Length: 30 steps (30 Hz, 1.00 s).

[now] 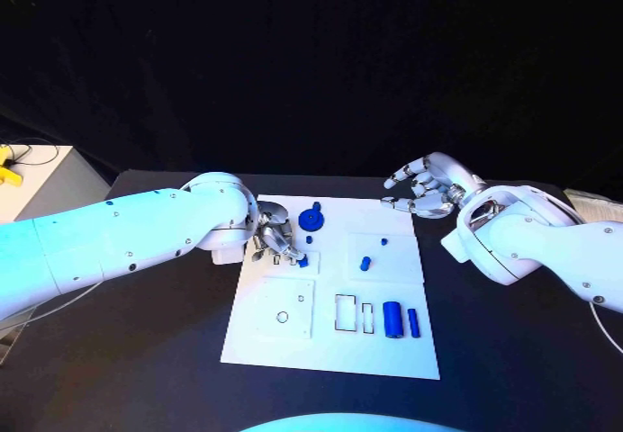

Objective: Assemble the parts on the task board

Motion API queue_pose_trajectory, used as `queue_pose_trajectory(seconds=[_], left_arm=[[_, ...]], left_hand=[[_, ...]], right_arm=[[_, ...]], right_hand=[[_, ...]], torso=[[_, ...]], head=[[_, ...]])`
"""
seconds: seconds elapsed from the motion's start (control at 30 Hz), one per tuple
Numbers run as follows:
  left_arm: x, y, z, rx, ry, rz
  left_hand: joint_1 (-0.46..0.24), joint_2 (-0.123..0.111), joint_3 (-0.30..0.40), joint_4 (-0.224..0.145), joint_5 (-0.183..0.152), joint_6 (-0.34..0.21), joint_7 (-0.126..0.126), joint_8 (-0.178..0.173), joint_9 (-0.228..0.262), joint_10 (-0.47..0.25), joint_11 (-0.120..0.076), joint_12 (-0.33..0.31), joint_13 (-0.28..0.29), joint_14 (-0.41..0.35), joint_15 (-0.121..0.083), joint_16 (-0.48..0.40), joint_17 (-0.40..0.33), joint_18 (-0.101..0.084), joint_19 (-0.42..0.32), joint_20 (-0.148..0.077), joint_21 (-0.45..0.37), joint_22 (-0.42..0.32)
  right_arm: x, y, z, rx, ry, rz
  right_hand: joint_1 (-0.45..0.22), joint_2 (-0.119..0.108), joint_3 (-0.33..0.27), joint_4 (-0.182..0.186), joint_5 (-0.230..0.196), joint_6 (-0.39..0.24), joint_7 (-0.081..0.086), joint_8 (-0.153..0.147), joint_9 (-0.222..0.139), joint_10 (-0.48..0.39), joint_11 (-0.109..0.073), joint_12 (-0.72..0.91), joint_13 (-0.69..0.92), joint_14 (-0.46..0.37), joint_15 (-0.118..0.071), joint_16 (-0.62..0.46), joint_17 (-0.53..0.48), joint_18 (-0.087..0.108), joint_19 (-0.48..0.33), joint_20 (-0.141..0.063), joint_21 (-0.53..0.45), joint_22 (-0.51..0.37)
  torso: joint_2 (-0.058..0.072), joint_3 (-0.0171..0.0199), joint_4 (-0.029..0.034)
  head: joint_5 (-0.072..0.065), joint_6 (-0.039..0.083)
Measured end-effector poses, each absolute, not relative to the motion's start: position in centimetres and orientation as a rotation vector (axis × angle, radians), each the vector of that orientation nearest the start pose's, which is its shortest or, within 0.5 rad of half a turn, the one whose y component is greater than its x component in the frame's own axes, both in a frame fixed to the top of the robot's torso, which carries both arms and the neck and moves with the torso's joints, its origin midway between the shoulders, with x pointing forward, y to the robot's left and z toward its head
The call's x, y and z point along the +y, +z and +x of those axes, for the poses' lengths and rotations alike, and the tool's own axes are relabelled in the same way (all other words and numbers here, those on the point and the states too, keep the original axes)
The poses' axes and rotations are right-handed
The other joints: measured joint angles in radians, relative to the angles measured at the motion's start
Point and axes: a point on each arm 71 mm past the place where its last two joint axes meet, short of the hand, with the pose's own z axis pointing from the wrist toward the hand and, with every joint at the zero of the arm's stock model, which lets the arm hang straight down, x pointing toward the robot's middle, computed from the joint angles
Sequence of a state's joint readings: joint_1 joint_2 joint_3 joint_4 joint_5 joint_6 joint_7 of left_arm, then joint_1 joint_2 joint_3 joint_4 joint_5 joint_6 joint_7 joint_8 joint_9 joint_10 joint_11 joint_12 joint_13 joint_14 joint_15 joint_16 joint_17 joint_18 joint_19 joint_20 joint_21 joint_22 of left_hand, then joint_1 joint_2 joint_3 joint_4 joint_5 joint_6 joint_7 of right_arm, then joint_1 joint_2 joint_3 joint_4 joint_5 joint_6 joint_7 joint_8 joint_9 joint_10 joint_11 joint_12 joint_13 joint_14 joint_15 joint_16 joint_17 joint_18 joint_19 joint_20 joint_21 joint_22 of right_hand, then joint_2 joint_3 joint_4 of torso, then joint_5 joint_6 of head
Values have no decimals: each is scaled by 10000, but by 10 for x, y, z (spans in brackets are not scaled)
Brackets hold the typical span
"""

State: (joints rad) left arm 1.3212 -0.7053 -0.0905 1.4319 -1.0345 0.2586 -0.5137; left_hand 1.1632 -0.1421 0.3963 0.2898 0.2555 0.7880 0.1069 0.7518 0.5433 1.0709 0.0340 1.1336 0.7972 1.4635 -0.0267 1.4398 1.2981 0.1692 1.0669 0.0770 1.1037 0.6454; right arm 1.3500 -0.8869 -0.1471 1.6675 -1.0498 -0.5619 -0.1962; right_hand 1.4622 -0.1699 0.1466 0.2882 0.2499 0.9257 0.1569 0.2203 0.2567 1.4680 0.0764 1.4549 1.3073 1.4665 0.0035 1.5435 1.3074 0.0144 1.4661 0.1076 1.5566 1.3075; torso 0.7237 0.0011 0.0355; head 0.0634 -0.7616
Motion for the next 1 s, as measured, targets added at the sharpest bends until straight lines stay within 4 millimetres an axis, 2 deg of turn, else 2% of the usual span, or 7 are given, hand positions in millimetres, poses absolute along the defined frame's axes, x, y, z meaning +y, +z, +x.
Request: queue_pose_trajectory(seconds=[0.17,0.23,0.37,0.63,0.77,0.9,1.0], left_arm=[[172,-195,499,23764,-4389,-423],[172,-194,498,23693,-4478,-530],[173,-192,496,23436,-4708,-861],[178,-187,494,22859,-5126,-1557],[180,-186,492,22686,-5293,-1760],[186,-184,491,22513,-5440,-2052],[193,-183,491,22369,-5603,-2433]], left_hand=[[0,0,0,0,0,0,0,0,16,-41,-40,0,-51,0,0,0,-8,0,0,0,0,-6],[106,-106,0,0,0,-23,-23,0,40,-139,-86,-65,-230,-1,0,0,-82,-1,-47,-46,0,-92],[399,-399,-1,0,0,-76,-32,0,92,-455,-17,-357,-648,-1,0,-53,-275,1,-186,-36,-88,-309],[985,-654,-30,-29,0,-298,107,-23,177,-1030,59,-917,-1461,-253,61,-310,-744,-1,-457,23,-281,-640],[1326,-653,1,-59,0,-360,106,-51,221,-1077,107,-967,-1551,-368,104,-448,-987,0,-489,54,-321,-673],[1878,-517,279,-189,0,-414,141,-51,244,-1227,100,-1117,-1689,-621,89,-702,-1416,-1,-584,77,-410,-730],[2326,-498,755,-293,0,-615,256,-226,130,-1497,204,-1396,-1932,-1079,169,-1190,-2242,1,-741,127,-586,-821]], right_arm=[[-197,-140,474,15851,7783,2918],[-197,-140,474,15875,7789,2894],[-196,-141,473,15912,7794,2839],[-196,-142,473,16016,7776,2694],[-193,-143,472,16120,7803,2505],[-187,-145,471,16267,7921,2084],[-177,-148,470,16370,8066,1420]], right_hand=[[0,0,19,-19,0,0,0,0,0,0,0,0,8,0,0,0,0,0,0,0,0,0],[0,0,29,-29,39,-30,30,0,0,0,0,0,8,0,0,0,0,0,0,0,0,-1],[0,0,29,-29,40,-31,31,0,0,0,0,0,8,0,0,0,0,0,0,0,0,-1],[135,-21,185,-100,79,-31,31,0,13,0,0,0,7,0,0,0,0,0,0,0,0,-1],[473,-36,528,-202,119,-31,31,0,28,0,0,0,6,0,0,0,0,1,0,0,0,6],[940,-55,1161,-432,108,8,29,0,28,0,0,0,5,0,0,0,0,1,0,0,0,6],[1069,-147,1629,-593,-61,141,4,0,28,0,0,0,5,0,0,0,0,0,0,0,55,6]], torso=[[8,7,-6],[12,7,-7],[18,12,-12],[19,14,-1],[21,14,-1],[31,13,-13],[35,13,-16]], head=[[0,17],[0,34],[-17,57],[-46,80],[-52,92],[-45,109],[-43,121]])
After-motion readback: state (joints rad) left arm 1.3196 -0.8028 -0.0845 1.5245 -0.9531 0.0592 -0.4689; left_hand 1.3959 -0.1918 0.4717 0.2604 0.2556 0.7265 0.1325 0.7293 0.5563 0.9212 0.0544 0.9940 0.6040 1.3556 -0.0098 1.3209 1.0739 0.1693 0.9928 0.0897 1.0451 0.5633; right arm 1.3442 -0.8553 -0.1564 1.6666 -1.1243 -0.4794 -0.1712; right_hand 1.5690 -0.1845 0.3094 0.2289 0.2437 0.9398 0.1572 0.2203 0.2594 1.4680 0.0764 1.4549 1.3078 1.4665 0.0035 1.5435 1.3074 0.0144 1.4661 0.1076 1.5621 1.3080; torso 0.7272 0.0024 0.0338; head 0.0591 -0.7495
